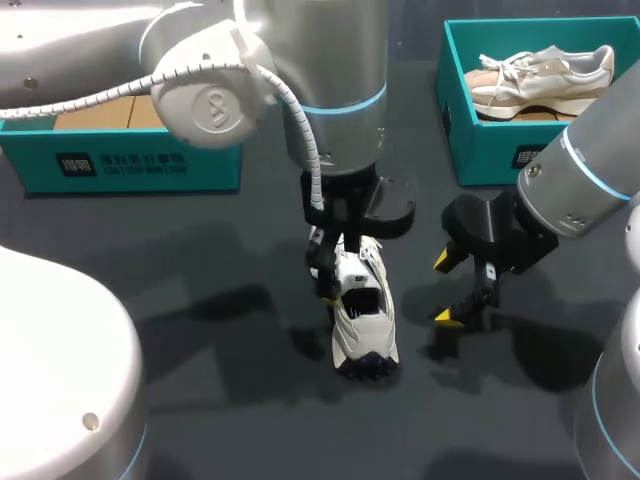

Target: Take the shoe out of the shoebox, open the shoe tongue, remove and reinsert the insole, then place the shoe into the shoebox

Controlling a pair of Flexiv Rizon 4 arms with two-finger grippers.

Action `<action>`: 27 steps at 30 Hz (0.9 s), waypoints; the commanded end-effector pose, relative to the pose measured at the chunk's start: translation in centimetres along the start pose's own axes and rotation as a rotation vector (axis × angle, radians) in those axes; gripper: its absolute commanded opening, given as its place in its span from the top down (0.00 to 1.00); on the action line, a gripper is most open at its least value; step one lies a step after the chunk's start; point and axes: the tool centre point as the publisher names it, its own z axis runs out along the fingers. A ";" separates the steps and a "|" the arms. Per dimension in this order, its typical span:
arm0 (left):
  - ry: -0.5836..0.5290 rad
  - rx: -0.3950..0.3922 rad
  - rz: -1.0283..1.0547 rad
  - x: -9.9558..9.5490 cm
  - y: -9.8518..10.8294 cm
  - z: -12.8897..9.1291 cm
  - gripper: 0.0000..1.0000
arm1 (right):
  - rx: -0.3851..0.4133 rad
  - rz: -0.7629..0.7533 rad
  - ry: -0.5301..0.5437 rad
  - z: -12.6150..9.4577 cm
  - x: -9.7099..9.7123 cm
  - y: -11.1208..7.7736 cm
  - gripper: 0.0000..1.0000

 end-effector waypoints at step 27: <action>0.045 0.120 -0.242 3.1 -3.2 7.7 0.00 | 0.002 0.001 -0.003 0.0 0.1 0.0 0.00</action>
